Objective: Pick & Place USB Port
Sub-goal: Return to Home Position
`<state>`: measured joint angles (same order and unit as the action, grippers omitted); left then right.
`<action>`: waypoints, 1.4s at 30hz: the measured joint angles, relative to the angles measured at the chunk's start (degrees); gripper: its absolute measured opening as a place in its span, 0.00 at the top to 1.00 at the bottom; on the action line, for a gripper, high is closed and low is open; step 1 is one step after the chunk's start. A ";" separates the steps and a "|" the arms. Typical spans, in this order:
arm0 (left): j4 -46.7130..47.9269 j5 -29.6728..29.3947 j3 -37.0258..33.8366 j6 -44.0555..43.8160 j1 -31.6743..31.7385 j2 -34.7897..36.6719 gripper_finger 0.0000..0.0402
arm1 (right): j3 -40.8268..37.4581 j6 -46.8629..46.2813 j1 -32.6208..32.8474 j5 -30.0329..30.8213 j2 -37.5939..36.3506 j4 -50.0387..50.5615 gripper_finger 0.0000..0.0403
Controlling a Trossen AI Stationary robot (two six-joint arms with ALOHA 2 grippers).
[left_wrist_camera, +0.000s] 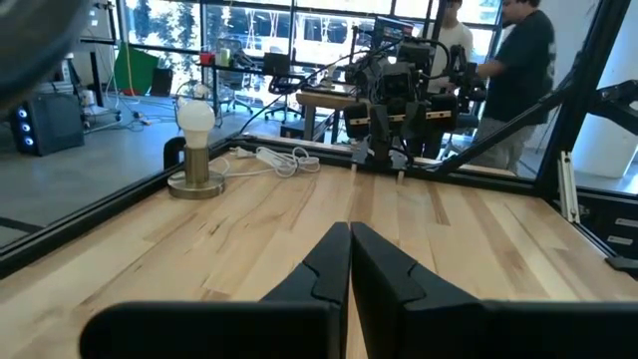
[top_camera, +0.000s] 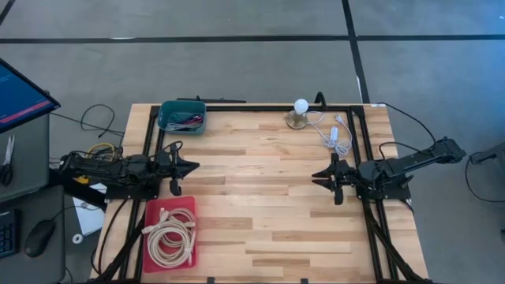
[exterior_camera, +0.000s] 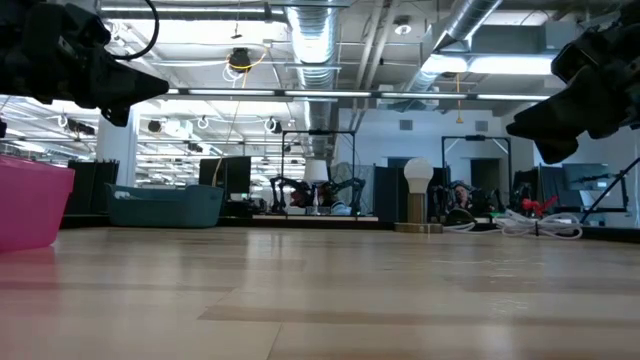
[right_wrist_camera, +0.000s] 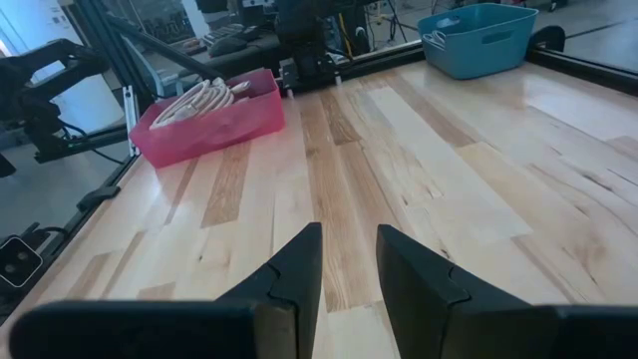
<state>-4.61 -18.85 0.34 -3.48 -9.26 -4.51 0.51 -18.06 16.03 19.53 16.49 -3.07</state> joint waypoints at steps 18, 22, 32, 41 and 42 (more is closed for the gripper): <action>-0.40 0.00 0.00 -0.01 0.00 0.00 0.97 | 0.00 0.01 0.00 0.00 0.00 0.00 0.77; -0.48 0.00 0.00 0.00 0.00 0.00 0.97 | 0.00 0.00 0.00 0.00 0.00 0.00 0.77; -0.60 0.00 0.00 -0.01 0.00 0.00 0.97 | 0.00 0.00 0.00 0.00 0.00 0.00 0.77; -0.86 0.02 0.00 -0.01 0.00 -0.02 0.97 | 0.00 0.00 0.00 0.02 0.00 0.00 0.77; -0.90 0.01 -0.02 -0.01 0.00 -0.01 0.97 | 0.00 0.00 0.00 0.00 0.00 0.00 0.77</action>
<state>-5.51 -18.85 0.32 -3.49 -9.26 -4.52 0.51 -18.06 16.03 19.53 16.49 -3.07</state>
